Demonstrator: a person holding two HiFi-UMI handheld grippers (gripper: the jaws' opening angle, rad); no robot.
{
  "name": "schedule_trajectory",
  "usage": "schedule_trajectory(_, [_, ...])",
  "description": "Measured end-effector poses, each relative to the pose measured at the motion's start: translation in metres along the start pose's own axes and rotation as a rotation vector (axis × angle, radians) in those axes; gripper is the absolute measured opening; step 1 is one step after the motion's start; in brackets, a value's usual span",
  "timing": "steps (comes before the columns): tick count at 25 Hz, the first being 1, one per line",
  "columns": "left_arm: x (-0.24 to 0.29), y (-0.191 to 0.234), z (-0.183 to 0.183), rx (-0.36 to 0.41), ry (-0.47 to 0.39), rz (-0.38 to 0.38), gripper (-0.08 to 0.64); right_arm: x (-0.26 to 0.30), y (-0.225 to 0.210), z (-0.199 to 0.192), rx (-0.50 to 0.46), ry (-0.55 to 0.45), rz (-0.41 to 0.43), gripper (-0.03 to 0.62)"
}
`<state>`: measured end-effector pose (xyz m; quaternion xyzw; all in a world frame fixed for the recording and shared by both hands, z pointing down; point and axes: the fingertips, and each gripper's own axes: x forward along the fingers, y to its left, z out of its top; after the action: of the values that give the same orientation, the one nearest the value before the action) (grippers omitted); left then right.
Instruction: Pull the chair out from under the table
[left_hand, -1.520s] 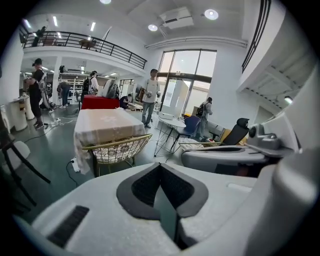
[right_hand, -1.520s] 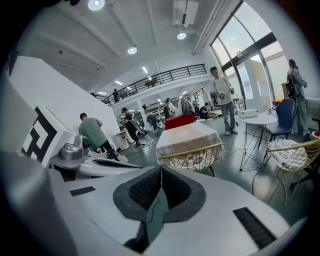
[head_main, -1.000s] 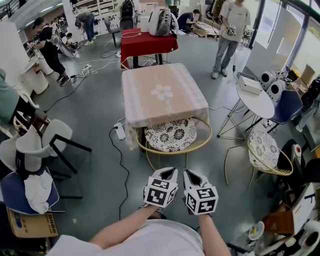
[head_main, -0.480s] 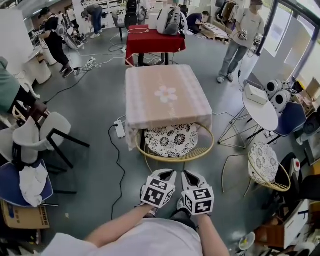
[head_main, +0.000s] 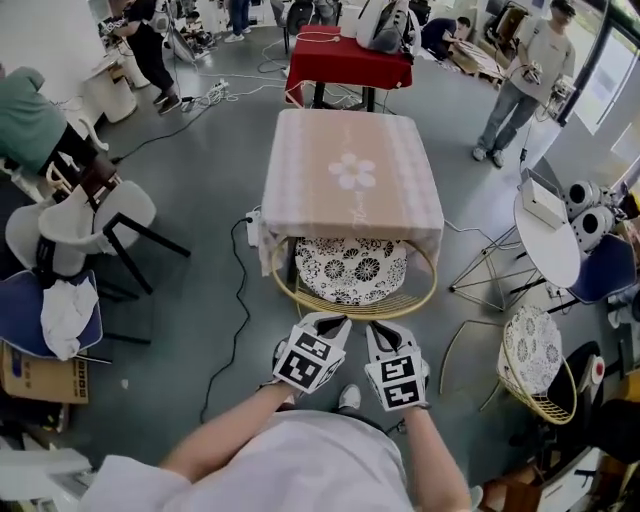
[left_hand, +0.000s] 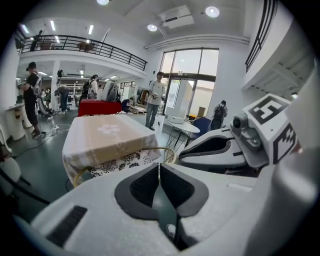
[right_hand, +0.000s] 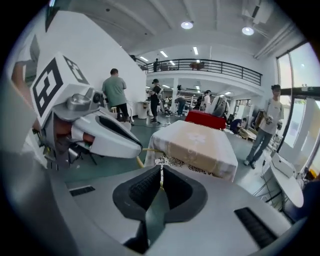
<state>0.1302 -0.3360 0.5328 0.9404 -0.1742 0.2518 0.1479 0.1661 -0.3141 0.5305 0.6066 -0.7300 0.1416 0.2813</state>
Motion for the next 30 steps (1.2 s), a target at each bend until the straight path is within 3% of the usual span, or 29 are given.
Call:
schedule_trajectory(6, [0.023,0.003,-0.018,0.099,0.089,0.03,0.007,0.015,-0.008,-0.015,-0.251,0.058,0.085,0.005])
schedule_trajectory(9, [0.037,0.003,-0.032,0.157,0.162,0.029,0.049,0.023,-0.008,-0.029,-0.348,0.095,0.143,0.005])
schedule_trajectory(20, [0.072,0.014,-0.065,0.5,0.387,0.027,0.14,0.046,-0.026,-0.07,-0.664,0.168,0.259,0.009])
schedule_trajectory(25, [0.085,0.015,-0.089,0.572,0.482,-0.023,0.172,0.054,-0.031,-0.088,-0.748,0.204,0.309,0.067])
schedule_trajectory(30, [0.099,0.025,-0.095,0.625,0.544,-0.007,0.172,0.072,-0.038,-0.095,-0.899,0.228,0.312,0.092])
